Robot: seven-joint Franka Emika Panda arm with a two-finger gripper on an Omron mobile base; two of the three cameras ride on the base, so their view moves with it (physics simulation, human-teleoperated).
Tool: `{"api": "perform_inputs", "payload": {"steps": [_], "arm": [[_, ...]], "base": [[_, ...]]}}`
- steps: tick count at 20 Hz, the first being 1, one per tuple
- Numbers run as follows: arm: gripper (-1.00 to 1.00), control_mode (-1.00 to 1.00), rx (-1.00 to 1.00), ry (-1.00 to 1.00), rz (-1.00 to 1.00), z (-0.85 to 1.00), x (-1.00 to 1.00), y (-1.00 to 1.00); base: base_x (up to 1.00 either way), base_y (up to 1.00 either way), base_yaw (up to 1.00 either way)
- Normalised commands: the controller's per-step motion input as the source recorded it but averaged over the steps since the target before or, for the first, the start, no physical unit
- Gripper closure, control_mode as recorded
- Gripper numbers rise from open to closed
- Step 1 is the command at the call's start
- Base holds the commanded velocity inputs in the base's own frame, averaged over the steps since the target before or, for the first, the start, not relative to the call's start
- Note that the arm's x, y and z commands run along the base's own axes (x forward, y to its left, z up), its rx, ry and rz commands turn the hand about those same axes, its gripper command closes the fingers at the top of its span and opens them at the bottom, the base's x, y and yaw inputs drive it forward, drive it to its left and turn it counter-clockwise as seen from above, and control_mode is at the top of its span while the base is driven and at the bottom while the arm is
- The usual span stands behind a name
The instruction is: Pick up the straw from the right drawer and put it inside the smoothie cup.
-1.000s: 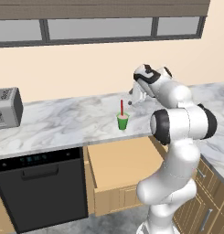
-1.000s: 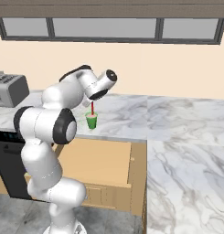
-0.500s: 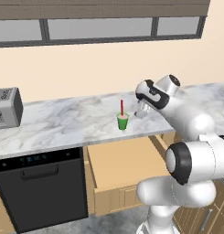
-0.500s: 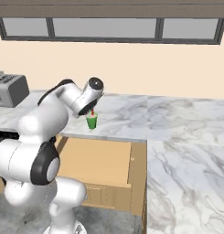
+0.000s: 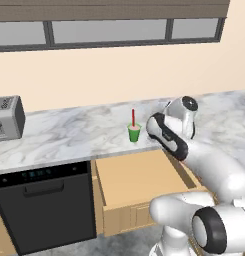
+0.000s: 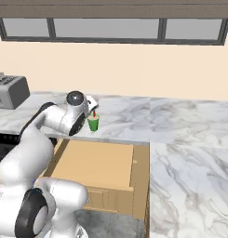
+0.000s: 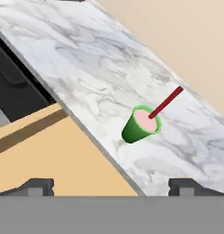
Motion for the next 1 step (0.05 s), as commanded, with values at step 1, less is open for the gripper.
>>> {"api": "perform_inputs", "payload": {"steps": [1], "arm": [[-1.00, -1.00, -0.05, -0.08, -0.24, 0.24, -0.49, 0.00]], "base": [[0.00, 0.00, 0.00]]}}
